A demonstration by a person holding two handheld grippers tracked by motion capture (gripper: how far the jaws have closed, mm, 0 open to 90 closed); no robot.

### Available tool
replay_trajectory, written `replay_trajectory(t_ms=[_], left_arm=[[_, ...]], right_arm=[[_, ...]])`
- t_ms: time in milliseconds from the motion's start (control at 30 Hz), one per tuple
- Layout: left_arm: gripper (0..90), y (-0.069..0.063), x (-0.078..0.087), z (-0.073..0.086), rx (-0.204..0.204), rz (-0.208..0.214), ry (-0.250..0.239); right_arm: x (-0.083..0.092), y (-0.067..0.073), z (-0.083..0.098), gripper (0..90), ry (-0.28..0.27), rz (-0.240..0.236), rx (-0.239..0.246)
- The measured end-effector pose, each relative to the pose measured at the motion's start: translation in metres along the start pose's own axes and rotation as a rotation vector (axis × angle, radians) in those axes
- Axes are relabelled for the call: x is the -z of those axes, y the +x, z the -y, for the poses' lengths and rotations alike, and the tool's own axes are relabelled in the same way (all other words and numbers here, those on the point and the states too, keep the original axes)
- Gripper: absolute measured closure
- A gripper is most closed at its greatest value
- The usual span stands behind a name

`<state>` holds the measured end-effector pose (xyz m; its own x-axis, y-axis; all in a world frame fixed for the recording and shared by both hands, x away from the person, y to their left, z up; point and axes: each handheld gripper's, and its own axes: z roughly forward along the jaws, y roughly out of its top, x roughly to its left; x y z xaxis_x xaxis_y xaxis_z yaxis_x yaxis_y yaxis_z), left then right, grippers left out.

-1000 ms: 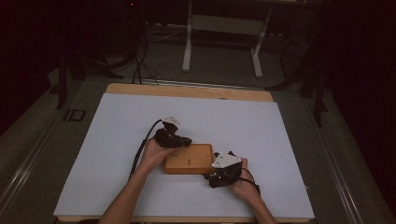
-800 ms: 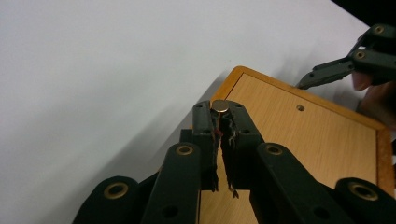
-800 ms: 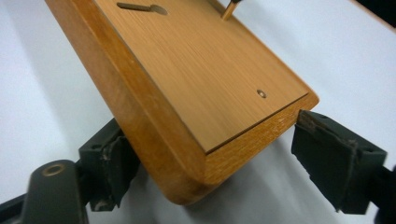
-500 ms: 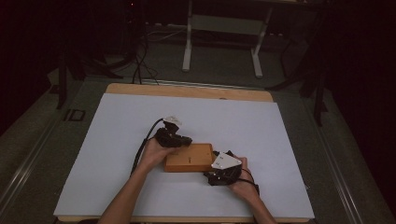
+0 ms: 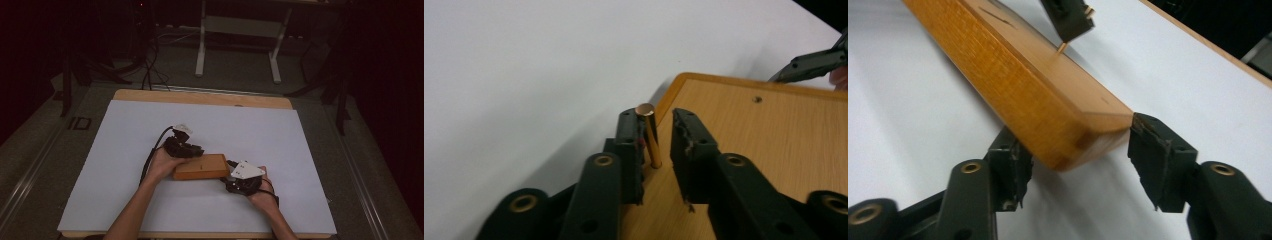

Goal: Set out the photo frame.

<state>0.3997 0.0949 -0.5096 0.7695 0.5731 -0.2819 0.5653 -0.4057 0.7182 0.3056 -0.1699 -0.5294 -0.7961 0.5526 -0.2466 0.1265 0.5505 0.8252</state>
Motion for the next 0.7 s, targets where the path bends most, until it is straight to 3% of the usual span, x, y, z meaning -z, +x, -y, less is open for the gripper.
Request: replay_trajectory(t_ms=[100, 200, 300, 700], left_arm=[[73.4, 0.001, 0.002, 0.001, -0.008, -0.002, 0.005], [81.4, 0.001, 0.003, 0.001, -0.01, -0.018, 0.003], [82.0, 0.006, 0.003, 0.003, 0.015, 0.026, -0.007], [82.6, 0.004, 0.0, 0.004, 0.008, 0.08, 0.014]], right_arm=[[-0.002, -0.002, 0.003, 44.2, 0.014, 0.011, 0.002], [-0.002, -0.001, 0.004, 43.5, 0.02, 0.013, 0.009], [0.0, 0.003, -0.002, 41.4, 0.004, 0.008, 0.036], [-0.001, 0.016, -0.009, 37.1, -0.023, -0.025, 0.116]])
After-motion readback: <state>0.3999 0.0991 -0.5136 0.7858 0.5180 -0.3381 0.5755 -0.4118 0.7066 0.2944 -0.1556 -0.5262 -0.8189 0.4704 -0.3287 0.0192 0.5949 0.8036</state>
